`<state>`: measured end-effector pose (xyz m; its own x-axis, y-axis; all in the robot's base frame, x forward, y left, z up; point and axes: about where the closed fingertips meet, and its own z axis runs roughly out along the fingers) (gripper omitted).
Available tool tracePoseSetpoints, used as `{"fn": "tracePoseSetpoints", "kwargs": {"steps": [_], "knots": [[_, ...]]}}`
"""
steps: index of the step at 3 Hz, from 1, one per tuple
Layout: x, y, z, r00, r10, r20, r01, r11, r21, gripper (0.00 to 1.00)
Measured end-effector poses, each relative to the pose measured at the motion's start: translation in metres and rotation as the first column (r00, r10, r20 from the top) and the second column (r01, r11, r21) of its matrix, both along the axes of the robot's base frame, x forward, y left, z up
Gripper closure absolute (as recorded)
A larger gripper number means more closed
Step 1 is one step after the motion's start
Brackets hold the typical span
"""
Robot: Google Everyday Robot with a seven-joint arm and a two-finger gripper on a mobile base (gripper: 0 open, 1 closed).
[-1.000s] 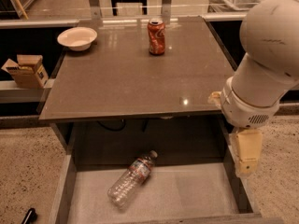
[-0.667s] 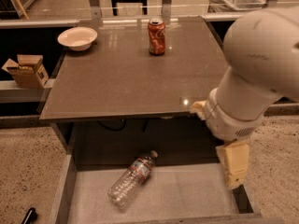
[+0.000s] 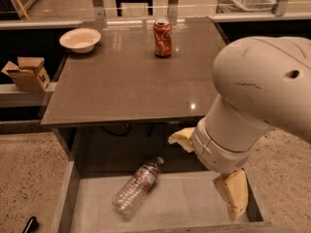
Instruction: Pick water bottle from top drawer and place on counter
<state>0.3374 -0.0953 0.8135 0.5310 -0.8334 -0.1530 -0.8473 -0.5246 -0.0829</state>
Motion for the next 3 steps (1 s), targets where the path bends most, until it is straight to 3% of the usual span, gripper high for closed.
{"fn": "tracePoseSetpoints", "kwargs": {"steps": [1,2,3], "knots": [[0.000,0.007,-0.004,0.9995,0.030,-0.005,-0.030,0.999,-0.041,0.00],[0.020,0.037,-0.033,0.9941,0.108,0.009,-0.106,0.987,-0.117,0.00],[0.046,0.075,-0.057,0.9604,0.265,0.085,-0.240,0.942,-0.233,0.00]]}}
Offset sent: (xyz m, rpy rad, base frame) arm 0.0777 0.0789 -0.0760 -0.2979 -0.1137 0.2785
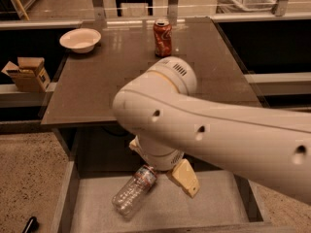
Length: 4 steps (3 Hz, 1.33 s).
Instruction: Pick water bottle from top drawer and place on counter
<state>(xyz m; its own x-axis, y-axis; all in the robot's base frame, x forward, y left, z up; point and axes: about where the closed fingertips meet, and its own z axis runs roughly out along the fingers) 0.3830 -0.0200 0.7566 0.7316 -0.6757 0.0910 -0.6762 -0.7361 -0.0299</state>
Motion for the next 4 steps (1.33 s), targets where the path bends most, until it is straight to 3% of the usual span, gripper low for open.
{"fn": "tracePoseSetpoints", "kwargs": {"steps": [1,2,3,4], "knots": [[0.015,0.003,0.000,0.9970,0.050,0.058,-0.047,0.998,-0.052,0.00],[0.015,0.003,0.000,0.9971,0.050,0.058,-0.047,0.998,-0.052,0.00],[0.017,0.028,-0.026,0.9885,0.151,0.005,-0.151,0.989,0.007,0.00],[0.014,0.063,-0.082,0.9551,0.287,-0.074,-0.285,0.958,0.034,0.00]]}}
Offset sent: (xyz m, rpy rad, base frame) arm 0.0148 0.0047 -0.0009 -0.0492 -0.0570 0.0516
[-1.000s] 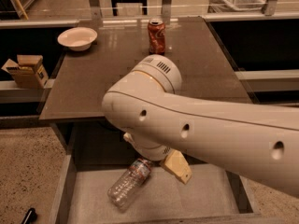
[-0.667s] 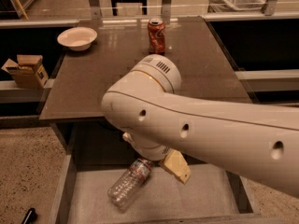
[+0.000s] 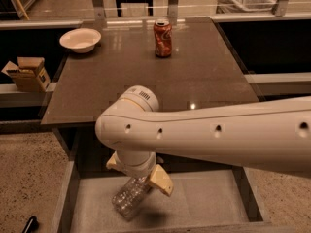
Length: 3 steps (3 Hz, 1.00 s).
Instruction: Pick water bottle from top drawer and place on counter
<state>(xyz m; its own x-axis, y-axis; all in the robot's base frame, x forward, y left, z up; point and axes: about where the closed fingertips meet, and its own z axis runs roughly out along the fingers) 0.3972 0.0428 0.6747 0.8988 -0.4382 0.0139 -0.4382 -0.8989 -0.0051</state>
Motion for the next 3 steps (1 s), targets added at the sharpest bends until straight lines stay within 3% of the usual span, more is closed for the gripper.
{"fn": "tracePoseSetpoints", "kwargs": {"steps": [1,2,3], "knots": [[-0.004,0.022,-0.052,0.9984,0.025,-0.051,-0.025,1.000,-0.003,0.00],[-0.004,0.036,-0.089,0.9957,0.003,-0.093,0.001,0.999,0.041,0.03],[-0.001,0.033,-0.099,0.9894,-0.061,-0.131,0.075,0.992,0.099,0.27]]}}
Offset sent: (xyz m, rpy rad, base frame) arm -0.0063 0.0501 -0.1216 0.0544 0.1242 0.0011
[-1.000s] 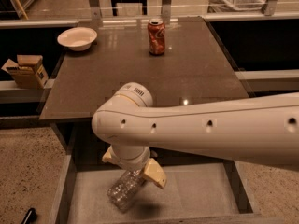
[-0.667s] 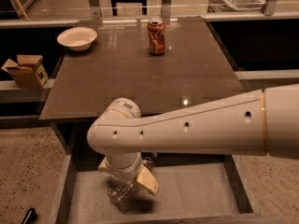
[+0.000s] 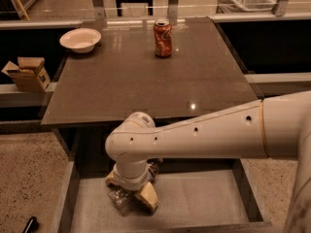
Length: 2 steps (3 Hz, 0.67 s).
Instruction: Pick water bottle from top drawer and place on counter
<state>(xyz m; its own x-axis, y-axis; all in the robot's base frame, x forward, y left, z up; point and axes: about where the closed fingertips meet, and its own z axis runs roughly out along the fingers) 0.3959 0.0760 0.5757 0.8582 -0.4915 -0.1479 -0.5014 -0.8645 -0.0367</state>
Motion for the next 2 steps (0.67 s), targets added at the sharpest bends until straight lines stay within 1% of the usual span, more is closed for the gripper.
{"fn": "tracePoseSetpoints", "kwargs": {"steps": [2], "knots": [[0.0000,0.0000,0.0155,1.0000,0.000,0.000,0.000,1.000,0.000,0.73]]}}
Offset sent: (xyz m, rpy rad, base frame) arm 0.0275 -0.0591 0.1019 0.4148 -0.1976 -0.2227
